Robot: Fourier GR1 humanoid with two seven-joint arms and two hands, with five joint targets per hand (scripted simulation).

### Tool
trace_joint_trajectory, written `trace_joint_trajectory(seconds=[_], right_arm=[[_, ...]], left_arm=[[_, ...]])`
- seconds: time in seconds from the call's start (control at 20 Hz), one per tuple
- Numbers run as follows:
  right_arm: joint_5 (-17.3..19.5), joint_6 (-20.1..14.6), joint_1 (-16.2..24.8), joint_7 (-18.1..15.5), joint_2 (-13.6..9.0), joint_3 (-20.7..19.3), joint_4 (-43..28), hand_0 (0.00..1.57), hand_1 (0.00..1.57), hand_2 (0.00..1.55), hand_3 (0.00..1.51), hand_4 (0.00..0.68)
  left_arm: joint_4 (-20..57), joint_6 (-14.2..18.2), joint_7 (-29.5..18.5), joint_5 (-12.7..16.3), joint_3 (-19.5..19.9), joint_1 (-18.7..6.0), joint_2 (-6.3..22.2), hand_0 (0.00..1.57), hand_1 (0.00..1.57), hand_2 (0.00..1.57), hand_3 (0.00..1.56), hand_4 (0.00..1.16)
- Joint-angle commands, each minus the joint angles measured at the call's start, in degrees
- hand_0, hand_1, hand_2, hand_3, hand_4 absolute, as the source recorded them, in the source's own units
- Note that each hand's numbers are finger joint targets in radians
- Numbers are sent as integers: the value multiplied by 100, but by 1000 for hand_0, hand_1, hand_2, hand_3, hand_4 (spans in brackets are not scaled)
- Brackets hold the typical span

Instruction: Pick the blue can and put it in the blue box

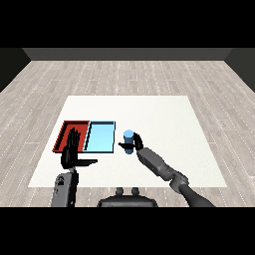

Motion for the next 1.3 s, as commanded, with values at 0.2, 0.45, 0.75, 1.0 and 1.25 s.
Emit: trace_joint_trajectory(seconds=[0.2,0.45,0.75,1.0,1.25], right_arm=[[-54,-602,127,56,1,692,60,1537,1537,1526,1479,538],[554,-398,-110,379,-224,166,-532,1511,1511,1486,1423,559],[1051,-630,-22,581,-775,270,-1841,1529,1529,1478,1408,567],[1286,-581,511,693,-1781,185,-3263,1536,1536,1490,1417,586],[1673,-1220,743,1473,-2433,222,-4865,1502,1502,1469,1393,582]], left_arm=[[-37,-118,13,137,88,3,86,0,0,0,0,0],[411,90,-120,-200,-216,-179,-175,0,0,0,0,0],[463,25,104,-325,-407,-412,-123,0,0,0,0,0],[179,150,552,-616,-775,-705,-140,0,0,0,0,0],[241,882,931,-544,-1595,-897,-233,0,0,0,0,0]])
